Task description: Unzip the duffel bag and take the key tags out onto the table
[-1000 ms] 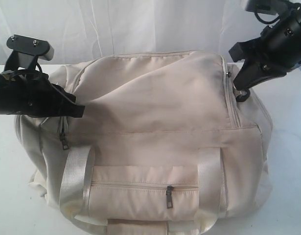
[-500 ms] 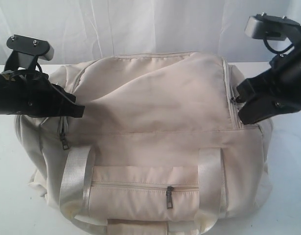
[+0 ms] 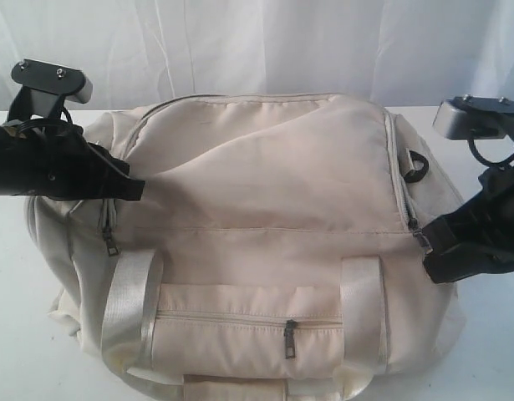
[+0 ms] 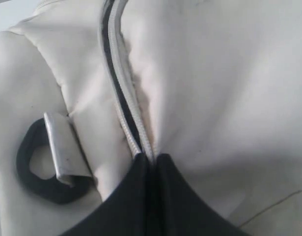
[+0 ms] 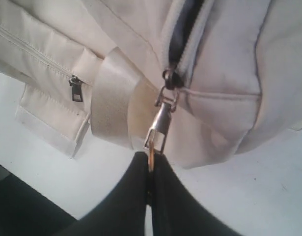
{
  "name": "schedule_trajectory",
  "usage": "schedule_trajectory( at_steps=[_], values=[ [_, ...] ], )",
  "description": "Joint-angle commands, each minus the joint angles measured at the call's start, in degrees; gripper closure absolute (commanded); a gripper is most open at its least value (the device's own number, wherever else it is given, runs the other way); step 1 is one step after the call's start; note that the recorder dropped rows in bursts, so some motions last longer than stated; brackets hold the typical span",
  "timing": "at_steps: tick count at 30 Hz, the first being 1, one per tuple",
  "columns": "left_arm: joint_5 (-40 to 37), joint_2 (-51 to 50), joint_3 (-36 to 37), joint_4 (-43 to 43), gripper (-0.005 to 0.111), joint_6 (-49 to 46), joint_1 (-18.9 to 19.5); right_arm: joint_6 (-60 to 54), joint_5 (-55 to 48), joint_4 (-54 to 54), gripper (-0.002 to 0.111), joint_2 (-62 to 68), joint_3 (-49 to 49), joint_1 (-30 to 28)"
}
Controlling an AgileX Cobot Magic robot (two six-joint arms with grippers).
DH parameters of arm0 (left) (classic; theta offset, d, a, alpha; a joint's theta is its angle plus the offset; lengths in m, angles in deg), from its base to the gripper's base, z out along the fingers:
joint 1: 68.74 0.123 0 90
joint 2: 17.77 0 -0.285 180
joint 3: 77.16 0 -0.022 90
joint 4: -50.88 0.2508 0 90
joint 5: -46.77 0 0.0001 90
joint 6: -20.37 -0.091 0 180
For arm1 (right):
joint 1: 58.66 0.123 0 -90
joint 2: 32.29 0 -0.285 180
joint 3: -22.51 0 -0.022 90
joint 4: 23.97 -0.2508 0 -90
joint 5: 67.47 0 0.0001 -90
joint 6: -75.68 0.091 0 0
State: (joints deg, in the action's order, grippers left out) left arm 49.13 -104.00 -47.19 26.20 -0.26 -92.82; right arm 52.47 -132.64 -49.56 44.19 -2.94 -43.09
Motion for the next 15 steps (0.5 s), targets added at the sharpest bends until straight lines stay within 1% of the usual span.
schedule_trajectory(
  at_steps=[1, 3, 5, 8, 10, 11, 13, 14, 15],
  values=[
    [-0.76, 0.08, 0.6, -0.53, 0.107, 0.22, 0.06, -3.17, 2.19, -0.29, 0.108, -0.6, -0.55, 0.09],
    [-0.76, 0.08, 0.6, -0.53, 0.107, 0.22, 0.06, -3.56, 2.94, -0.29, 0.107, -0.6, -0.55, 0.09],
    [-0.76, 0.08, 0.5, -0.53, 0.107, 0.23, 0.06, -3.96, 3.05, -0.52, 0.102, -0.6, -0.55, 0.09],
    [-0.76, 0.08, 0.5, -0.53, 0.107, 0.23, 0.06, -3.96, 3.19, -1.04, 0.084, -0.6, -0.42, 0.09],
    [-0.76, 0.08, 0.5, -0.53, 0.107, 0.23, 0.06, -3.96, 3.19, -1.78, 0.068, -0.6, 0.37, 0.09],
    [-0.76, 0.08, 0.5, -0.53, 0.107, 0.23, 0.06, -3.96, 2.34, -1.93, 0.056, -0.74, 2.21, 0.09],
    [-0.76, 0.08, 0.5, -0.53, 0.107, 0.13, 0.06, -4.45, 2.64, -1.93, 0.049, -1.47, 5.34, 0.09],
    [-0.76, 0.08, 0.5, -0.53, 0.107, 0.13, 0.06, -5.42, 3.23, -1.93, 0.049, -1.79, 6.58, 0.09],
    [-0.76, 0.08, 0.5, -0.53, 0.107, 0.13, 0.06, -6.32, 6.37, -1.67, 0.049, -2.36, 8.7, 0.09]
  ],
)
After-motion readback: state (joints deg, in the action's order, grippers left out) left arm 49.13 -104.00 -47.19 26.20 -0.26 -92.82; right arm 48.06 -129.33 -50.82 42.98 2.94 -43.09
